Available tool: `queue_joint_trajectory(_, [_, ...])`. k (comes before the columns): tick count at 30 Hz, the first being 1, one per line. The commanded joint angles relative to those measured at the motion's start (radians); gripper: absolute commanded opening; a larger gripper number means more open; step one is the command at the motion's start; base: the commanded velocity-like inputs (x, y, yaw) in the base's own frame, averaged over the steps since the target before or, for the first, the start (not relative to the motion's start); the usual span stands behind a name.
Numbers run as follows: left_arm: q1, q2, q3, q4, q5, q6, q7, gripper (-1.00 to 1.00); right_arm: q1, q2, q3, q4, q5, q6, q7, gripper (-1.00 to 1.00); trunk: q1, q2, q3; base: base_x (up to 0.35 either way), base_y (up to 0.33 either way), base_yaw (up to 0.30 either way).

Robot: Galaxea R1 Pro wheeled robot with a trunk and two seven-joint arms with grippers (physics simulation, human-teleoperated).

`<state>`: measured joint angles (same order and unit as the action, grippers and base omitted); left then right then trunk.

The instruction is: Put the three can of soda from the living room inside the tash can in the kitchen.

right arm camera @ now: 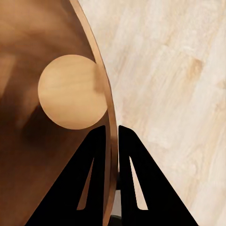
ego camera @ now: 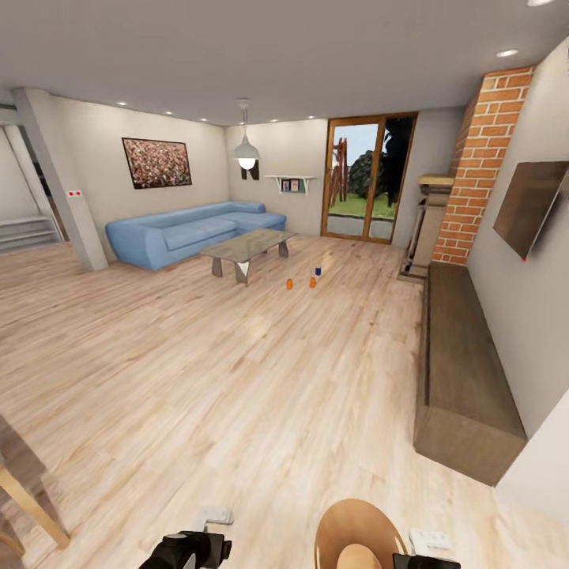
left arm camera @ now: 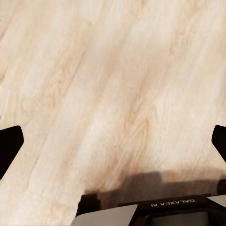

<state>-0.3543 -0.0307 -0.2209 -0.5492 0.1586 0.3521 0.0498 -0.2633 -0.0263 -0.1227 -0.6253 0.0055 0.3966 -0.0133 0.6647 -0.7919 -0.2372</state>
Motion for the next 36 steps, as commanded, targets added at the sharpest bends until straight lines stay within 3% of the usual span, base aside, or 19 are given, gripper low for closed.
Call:
queue_joint_trajectory(1, [0.0,0.0,0.0,0.0,0.0,0.0,0.0,1.0,0.0,0.0,-0.001,-0.001,-0.009,-0.001,0.008,-1.0,0.0,0.0,0.001,0.302,0.166,-0.098])
queue_joint_trajectory(13, [-0.001,0.003,0.001,0.041,0.003,0.006,-0.018,1.0,-0.001,0.0,0.0,-0.001,-0.009,0.0,0.009,-1.0,0.0,0.0,0.007,0.244,0.224,-0.087])
queue_joint_trajectory(21, [-0.003,0.005,0.002,0.082,0.004,0.008,-0.076,1.0,-0.001,0.0,0.0,-0.001,-0.009,0.0,0.009,-1.0,0.0,0.0,0.011,0.158,0.162,-0.082])
queue_joint_trajectory(29, [-0.003,0.005,0.002,0.086,0.004,0.01,-0.085,1.0,-0.001,-0.001,0.0,-0.001,-0.009,0.001,0.014,-1.0,0.0,0.0,0.015,0.113,0.123,-0.081])
queue_joint_trajectory(36, [-0.003,0.005,0.001,0.086,0.003,0.012,-0.088,1.0,0.0,-0.01,-0.005,-0.001,-0.005,0.001,0.118,-1.0,0.0,0.0,0.018,0.103,0.113,-0.032])
